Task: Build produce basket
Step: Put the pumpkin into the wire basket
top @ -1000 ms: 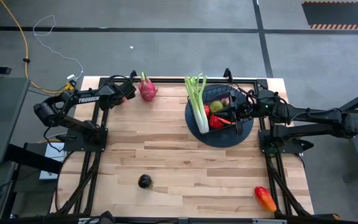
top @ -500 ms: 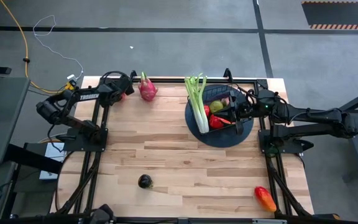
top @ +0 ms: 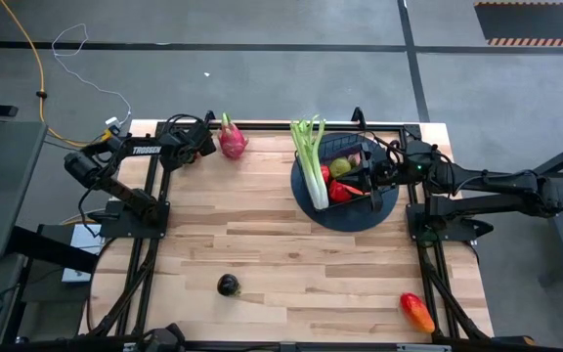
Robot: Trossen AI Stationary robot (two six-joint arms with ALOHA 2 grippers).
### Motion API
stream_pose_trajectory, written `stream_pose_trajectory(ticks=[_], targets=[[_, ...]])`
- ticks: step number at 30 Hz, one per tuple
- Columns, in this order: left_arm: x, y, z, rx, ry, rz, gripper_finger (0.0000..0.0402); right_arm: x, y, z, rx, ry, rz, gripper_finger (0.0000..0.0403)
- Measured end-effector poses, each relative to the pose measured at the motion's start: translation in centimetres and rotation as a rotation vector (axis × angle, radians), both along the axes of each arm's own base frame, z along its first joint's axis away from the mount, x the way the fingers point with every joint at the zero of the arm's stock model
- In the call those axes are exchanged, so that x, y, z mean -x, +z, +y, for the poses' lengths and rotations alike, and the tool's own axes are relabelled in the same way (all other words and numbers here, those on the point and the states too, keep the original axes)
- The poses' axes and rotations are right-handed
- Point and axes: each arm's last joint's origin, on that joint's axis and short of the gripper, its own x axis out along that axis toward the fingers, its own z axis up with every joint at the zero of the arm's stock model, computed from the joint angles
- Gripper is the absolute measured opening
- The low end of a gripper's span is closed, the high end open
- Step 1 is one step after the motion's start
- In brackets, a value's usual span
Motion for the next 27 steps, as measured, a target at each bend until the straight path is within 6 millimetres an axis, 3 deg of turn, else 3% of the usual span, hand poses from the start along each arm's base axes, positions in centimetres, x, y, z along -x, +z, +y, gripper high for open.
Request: stream_pose_trajectory(ticks=[7,17,27], targets=[[0.0,0.0,0.0,0.010,-0.038,0.022,0.0248,0.0,0.0,0.0,0.000,0.000,0.000,0.0000],[-0.2,1.4,-1.0,0.003,-0.093,0.020,0.0244,0.0,0.0,0.0,0.001,0.000,0.000,0.0000],[-2.9,4.7,-4.2,-0.127,-0.342,-0.021,0.0242,0.0,0.0,0.0,0.004,0.000,-0.002,0.0000]])
